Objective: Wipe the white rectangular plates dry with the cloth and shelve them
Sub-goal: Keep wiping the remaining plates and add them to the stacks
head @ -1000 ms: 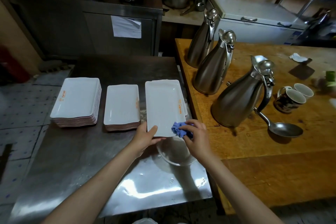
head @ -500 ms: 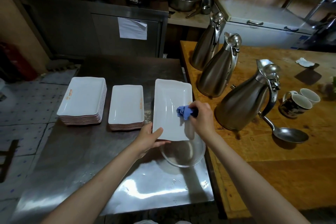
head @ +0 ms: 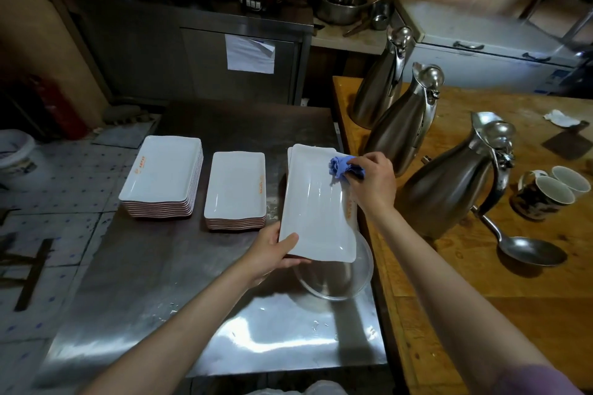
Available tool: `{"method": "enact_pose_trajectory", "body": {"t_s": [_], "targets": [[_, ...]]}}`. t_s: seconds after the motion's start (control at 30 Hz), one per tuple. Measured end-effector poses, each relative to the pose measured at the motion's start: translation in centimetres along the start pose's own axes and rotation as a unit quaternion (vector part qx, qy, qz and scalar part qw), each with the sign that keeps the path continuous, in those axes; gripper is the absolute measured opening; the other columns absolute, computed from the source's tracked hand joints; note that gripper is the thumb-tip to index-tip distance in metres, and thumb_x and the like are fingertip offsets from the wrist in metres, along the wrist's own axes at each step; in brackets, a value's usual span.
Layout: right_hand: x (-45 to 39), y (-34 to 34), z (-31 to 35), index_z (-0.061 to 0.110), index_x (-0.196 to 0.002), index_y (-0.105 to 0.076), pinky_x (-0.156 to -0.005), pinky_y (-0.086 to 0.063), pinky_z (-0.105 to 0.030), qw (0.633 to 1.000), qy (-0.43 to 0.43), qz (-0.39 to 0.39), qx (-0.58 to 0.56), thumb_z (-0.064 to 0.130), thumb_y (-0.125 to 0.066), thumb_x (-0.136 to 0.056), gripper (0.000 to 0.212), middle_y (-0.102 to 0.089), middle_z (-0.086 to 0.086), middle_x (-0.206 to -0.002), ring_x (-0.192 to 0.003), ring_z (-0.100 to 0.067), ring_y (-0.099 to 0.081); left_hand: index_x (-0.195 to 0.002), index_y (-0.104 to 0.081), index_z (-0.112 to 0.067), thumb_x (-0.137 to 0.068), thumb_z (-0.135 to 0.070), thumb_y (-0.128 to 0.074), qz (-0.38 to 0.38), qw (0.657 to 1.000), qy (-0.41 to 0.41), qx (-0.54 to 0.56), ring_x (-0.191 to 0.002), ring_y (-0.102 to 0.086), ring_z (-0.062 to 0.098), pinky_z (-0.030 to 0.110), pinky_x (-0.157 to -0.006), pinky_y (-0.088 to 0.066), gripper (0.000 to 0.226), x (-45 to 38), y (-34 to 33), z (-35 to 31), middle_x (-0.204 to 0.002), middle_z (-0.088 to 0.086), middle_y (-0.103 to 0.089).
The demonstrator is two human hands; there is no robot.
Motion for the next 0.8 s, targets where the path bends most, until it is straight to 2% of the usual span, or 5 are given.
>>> {"method": "enact_pose_trajectory", "body": {"t_s": [0.13, 0.27, 0.53, 0.7, 0.8], "targets": [[0.1, -0.6, 0.4, 0.009, -0.113, -0.067, -0.076, -0.035, -0.012, 0.999, -0.025, 0.026, -0.024, 0.014, -0.069, -0.084, 0.029, -0.057, -0.008, -0.113, -0.099, -0.018, -0.049, -0.125, -0.051, -0.009, -0.097, -0.009, -0.05, -0.007, 1.0, 0.005, 0.007, -0.084, -0.072, 0.02, 0.028, -0.068, -0.058, 0.028, 0.0, 0.5, -0.2, -0.112, 0.004, -0.068], [1.0, -1.5, 0.4, 0.012, -0.122, -0.062, -0.079, -0.029, -0.003, 0.996, 0.012, 0.085, -0.026, 0.01, -0.068, -0.085, 0.038, -0.051, -0.005, -0.127, -0.114, -0.019, -0.046, -0.125, -0.051, -0.007, -0.098, -0.009, -0.048, -0.011, 1.0, 0.01, 0.02, -0.081, -0.07, 0.016, 0.021, -0.061, -0.055, 0.028, 0.2, 1.1, -0.4, -0.112, 0.006, -0.066], [0.0, -0.8, 1.6, 0.008, -0.116, -0.065, -0.085, -0.046, -0.026, 0.998, 0.013, 0.03, -0.045, 0.007, -0.069, -0.083, 0.034, -0.066, -0.009, -0.112, -0.101, -0.02, -0.055, -0.127, -0.051, -0.015, -0.099, -0.013, -0.047, 0.016, 0.999, 0.028, -0.031, -0.081, -0.072, 0.016, 0.019, -0.064, -0.053, 0.028, 0.4, 1.5, -0.2, -0.112, 0.002, -0.068], [-0.1, -1.0, 2.2, 0.007, -0.113, -0.067, -0.084, -0.045, -0.025, 0.998, 0.036, 0.023, -0.046, 0.005, -0.07, -0.082, 0.031, -0.067, -0.01, -0.11, -0.099, -0.022, -0.056, -0.128, -0.049, -0.016, -0.099, -0.013, -0.047, 0.016, 0.998, 0.026, -0.053, -0.081, -0.072, 0.017, 0.018, -0.062, -0.053, 0.029, 0.4, 2.1, -0.7, -0.118, 0.006, -0.065], [0.0, -0.8, 2.9, 0.005, -0.109, -0.069, -0.08, -0.042, -0.022, 0.996, 0.086, 0.018, -0.019, 0.002, -0.068, -0.083, 0.026, -0.068, -0.012, -0.108, -0.096, -0.025, -0.057, -0.128, -0.049, -0.013, -0.1, -0.011, -0.045, 0.014, 0.997, 0.025, -0.074, -0.077, -0.072, 0.016, 0.018, -0.061, -0.053, 0.029, 0.4, 2.2, -0.9, -0.111, 0.004, -0.067]]}}
Point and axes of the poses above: each hand's wrist, its own x-axis away from the middle knuckle, its own y-axis out of the back of the hand, z = x × y, the point moved 4 cm from there along -x, towards the middle knuckle
